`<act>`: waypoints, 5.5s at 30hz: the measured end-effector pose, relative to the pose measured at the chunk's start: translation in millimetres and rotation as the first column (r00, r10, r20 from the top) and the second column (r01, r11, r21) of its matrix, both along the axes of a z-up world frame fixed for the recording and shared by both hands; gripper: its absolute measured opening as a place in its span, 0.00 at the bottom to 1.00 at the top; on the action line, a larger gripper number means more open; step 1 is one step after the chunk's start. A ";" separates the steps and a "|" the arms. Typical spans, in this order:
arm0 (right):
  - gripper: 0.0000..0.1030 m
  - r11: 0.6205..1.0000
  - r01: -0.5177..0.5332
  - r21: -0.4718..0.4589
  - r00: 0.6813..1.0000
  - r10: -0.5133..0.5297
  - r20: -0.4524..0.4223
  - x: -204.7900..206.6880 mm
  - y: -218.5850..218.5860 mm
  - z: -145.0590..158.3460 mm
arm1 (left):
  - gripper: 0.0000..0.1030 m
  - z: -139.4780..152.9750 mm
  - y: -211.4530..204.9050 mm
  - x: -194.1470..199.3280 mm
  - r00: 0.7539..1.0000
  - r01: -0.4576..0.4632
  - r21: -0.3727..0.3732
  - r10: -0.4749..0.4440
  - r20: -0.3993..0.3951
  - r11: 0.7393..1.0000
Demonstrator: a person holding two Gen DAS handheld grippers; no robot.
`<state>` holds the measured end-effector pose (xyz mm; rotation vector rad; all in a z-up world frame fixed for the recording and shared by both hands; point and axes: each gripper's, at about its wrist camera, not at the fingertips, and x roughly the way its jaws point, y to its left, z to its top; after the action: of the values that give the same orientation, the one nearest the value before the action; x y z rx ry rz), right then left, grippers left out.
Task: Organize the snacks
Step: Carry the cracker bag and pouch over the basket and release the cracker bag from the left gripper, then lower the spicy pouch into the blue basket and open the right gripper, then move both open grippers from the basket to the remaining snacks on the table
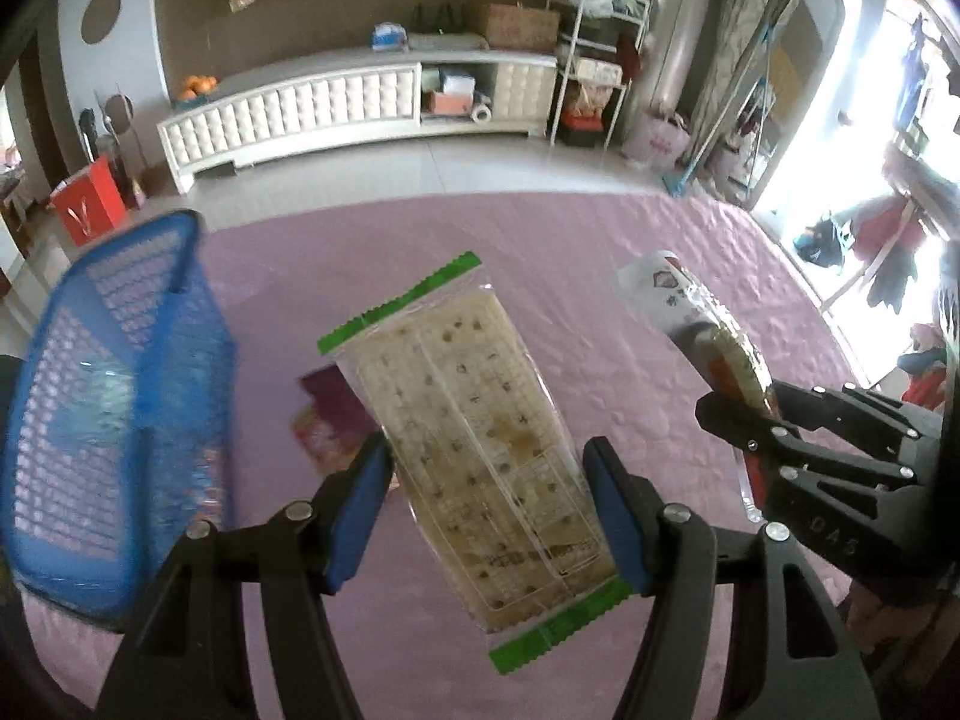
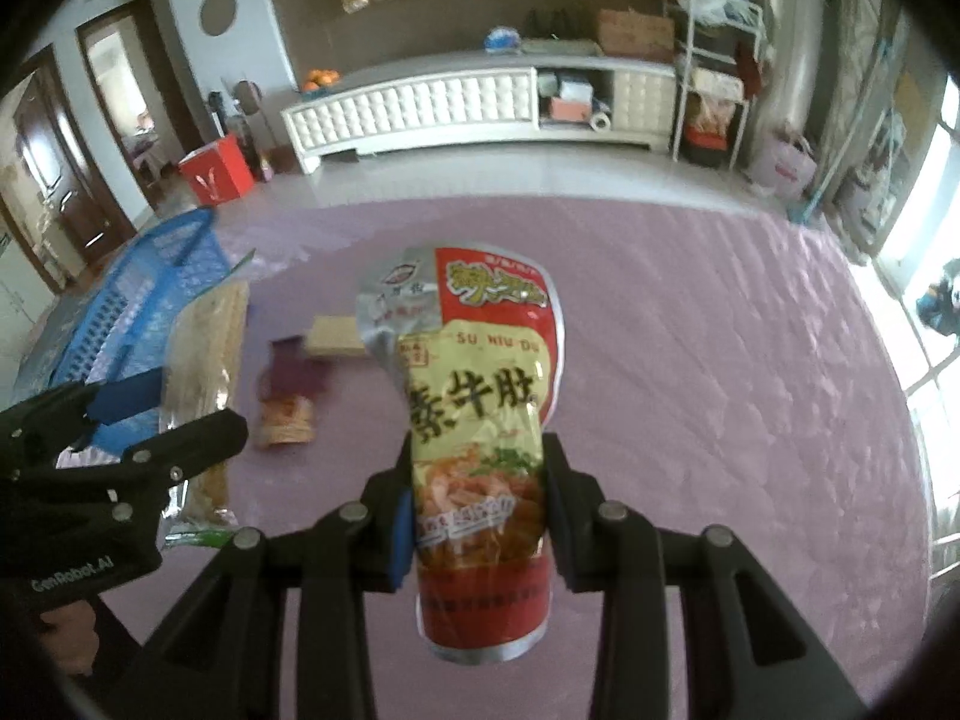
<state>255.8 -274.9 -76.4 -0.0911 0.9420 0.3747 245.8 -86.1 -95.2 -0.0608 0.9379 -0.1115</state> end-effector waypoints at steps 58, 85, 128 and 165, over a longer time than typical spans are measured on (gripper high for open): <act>0.40 0.939 -0.333 -0.086 0.943 0.333 -0.011 -20.3 250.9 -3.2 | 0.58 -8.8 250.3 -31.4 0.999 -0.048 0.075 0.047 0.024 0.996; 0.40 0.914 -0.403 -0.047 0.914 0.404 0.017 -38.5 282.7 19.8 | 0.74 37.3 283.4 -75.4 0.982 -0.168 0.080 0.160 0.097 0.983; 0.68 0.880 -0.467 -0.084 0.884 0.466 -0.025 -41.2 272.9 8.6 | 0.74 27.4 279.5 -92.9 0.981 -0.181 0.079 0.175 0.081 0.980; 0.72 0.978 -0.200 -0.066 0.980 0.200 -0.010 -28.9 44.9 -3.3 | 0.74 17.4 29.2 -54.9 0.995 0.097 0.113 -0.099 0.011 0.989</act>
<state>227.0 -230.0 -79.8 -0.2475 0.9518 0.5300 190.8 -56.9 -77.8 0.0903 0.9291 -0.1497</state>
